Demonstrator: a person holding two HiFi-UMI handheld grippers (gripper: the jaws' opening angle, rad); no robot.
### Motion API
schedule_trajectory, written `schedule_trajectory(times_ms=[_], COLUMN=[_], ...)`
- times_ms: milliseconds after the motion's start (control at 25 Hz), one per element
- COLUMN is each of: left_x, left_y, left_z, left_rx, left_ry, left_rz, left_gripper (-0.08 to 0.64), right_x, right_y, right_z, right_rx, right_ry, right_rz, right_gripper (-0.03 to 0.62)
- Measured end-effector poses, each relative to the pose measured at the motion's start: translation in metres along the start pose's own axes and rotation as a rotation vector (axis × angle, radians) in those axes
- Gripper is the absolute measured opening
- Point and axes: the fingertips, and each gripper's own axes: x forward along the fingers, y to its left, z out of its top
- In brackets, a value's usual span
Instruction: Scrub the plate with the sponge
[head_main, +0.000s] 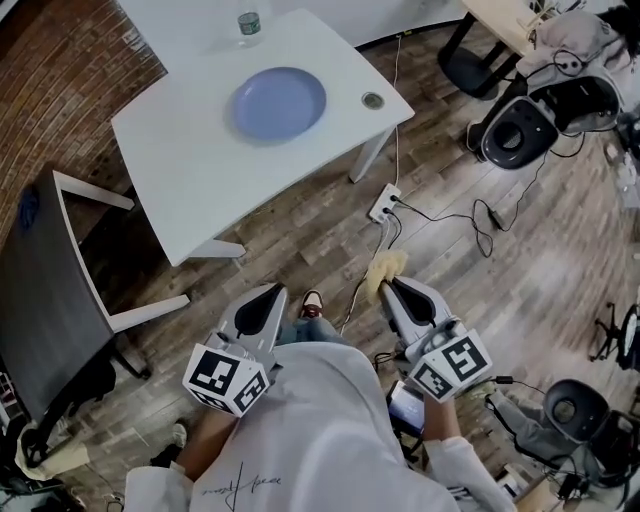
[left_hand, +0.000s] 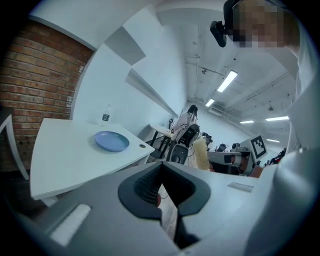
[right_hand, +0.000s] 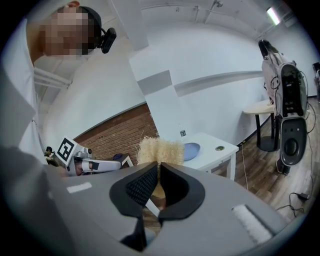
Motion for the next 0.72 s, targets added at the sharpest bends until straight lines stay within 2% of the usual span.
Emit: schedule_trajectory(times_ms=[120,280,400,560,720], left_x=[0.009,0.026,0.040,0.065,0.086], left_y=[0.009,0.018,0.039,0.067,0.098], left_z=[0.006,0.007,0.015,0.045,0.083], left_rx=[0.000,0.085,0.055,0.026,0.038], left_ry=[0.005,0.027,0.015,-0.016,-0.058], left_rz=[0.023,0.038,0.028,0.021,0.049], left_gripper=[0.015,0.015,0.015,0.015,0.015], right_x=[0.007,0.020,0.037,0.060,0.095], right_y=[-0.010,-0.024,-0.031,-0.052,-0.065], right_z=[0.001,0.000,0.009,0.034,0.061], right_rx=[0.005,0.007,-0.005,-0.008,-0.028], right_ry=[0.019,0.042,0.055,0.063,0.068], right_rz=[-0.008,-0.012,-0.026,-0.089,-0.070], right_gripper=[0.025,0.025,0.025,0.025,0.025])
